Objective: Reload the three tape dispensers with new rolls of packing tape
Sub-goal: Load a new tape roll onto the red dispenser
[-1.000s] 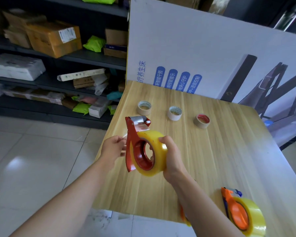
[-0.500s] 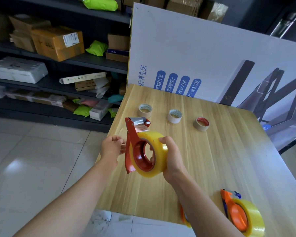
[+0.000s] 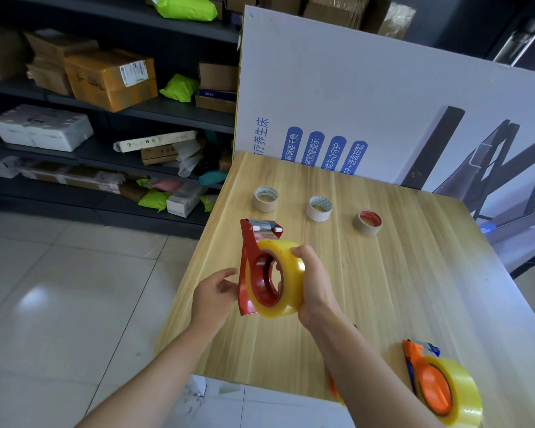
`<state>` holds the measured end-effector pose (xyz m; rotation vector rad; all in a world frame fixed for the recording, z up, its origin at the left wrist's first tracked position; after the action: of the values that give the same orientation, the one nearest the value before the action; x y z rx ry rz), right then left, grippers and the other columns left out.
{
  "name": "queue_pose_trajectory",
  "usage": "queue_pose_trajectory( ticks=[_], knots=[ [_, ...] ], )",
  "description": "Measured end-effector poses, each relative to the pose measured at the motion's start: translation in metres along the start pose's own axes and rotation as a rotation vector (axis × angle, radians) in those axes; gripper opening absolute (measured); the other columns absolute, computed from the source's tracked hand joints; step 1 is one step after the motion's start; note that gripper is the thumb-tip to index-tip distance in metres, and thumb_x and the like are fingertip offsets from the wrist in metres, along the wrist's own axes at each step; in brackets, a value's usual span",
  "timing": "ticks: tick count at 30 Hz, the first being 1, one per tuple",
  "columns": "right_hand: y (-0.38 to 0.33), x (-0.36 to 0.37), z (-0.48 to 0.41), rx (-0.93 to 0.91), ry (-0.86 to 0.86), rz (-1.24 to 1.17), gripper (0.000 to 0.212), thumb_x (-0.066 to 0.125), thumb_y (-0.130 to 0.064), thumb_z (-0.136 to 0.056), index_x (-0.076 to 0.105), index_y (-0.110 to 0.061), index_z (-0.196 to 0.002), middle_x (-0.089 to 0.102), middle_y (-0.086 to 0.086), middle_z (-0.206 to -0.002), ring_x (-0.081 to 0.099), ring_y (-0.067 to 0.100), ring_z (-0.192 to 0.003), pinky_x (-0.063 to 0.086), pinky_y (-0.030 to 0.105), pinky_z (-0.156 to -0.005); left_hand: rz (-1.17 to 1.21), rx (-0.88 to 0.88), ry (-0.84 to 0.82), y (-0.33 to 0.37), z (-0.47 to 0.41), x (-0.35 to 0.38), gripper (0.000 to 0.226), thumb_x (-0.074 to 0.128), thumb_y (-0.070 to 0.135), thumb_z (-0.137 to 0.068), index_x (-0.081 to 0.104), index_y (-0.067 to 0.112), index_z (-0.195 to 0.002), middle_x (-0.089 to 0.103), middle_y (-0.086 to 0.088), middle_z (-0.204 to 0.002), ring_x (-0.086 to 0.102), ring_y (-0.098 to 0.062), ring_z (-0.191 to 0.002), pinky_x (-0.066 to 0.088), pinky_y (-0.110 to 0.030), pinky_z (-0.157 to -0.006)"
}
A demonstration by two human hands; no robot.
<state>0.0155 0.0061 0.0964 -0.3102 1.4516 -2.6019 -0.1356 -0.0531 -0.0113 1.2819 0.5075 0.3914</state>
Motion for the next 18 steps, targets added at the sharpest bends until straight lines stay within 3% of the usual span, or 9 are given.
queue_pose_trajectory(
  ticks=[5,8,12,15,18],
  knots=[
    [0.009,-0.001,-0.002,0.040,0.047,-0.019,0.061,0.062,-0.050,-0.055,0.062,-0.014,-0.104,0.067,0.012,-0.095,0.060,0.027,-0.081,0.049,0.039,-0.075,0.015,-0.030,-0.109,-0.001,0.008,0.000,0.045,0.058,-0.012,-0.076,0.075,0.029,-0.068,0.073,-0.009,-0.071,0.064,-0.016,-0.065,0.053,-0.034,-0.067],
    [0.014,-0.001,-0.003,0.060,0.069,-0.030,0.065,0.062,-0.051,-0.056,0.060,-0.015,-0.111,0.067,0.012,-0.103,0.064,0.028,-0.086,0.053,0.040,-0.077,0.095,-0.100,-0.196,-0.001,0.014,0.000,0.039,0.054,-0.015,-0.077,0.076,0.017,-0.072,0.071,-0.021,-0.076,0.061,-0.027,-0.072,0.053,-0.039,-0.071],
    [0.023,-0.002,-0.005,0.103,0.111,0.004,0.069,0.061,-0.054,-0.057,0.058,-0.015,-0.114,0.067,0.016,-0.112,0.066,0.034,-0.100,0.053,0.048,-0.088,0.181,-0.208,-0.287,-0.002,0.026,0.004,0.026,0.057,-0.013,-0.081,0.074,0.008,-0.080,0.069,-0.017,-0.077,0.057,-0.027,-0.075,0.049,-0.035,-0.071],
    [0.032,-0.004,-0.006,0.115,0.141,0.025,0.064,0.060,-0.054,-0.057,0.061,-0.015,-0.107,0.069,0.016,-0.107,0.066,0.031,-0.089,0.054,0.045,-0.084,0.213,-0.286,-0.304,-0.008,0.035,0.006,0.021,0.057,-0.010,-0.083,0.073,0.002,-0.088,0.070,-0.020,-0.083,0.060,-0.029,-0.079,0.049,-0.041,-0.079],
    [0.047,-0.006,-0.010,0.134,0.160,0.053,0.064,0.057,-0.056,-0.057,0.063,-0.013,-0.104,0.068,0.014,-0.100,0.063,0.029,-0.083,0.052,0.039,-0.076,0.278,-0.402,-0.309,-0.020,0.045,0.007,0.020,0.054,0.000,-0.087,0.074,0.003,-0.087,0.072,-0.020,-0.085,0.064,-0.028,-0.079,0.052,-0.036,-0.075]
  ],
)
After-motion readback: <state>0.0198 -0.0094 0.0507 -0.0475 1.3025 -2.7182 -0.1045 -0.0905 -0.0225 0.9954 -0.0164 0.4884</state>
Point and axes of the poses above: each hand's wrist, its own z-axis away from the middle knuckle, its own x-axis out of the palm, y = z × x, the point moved 1 cm from there along -z, towards the middle knuckle
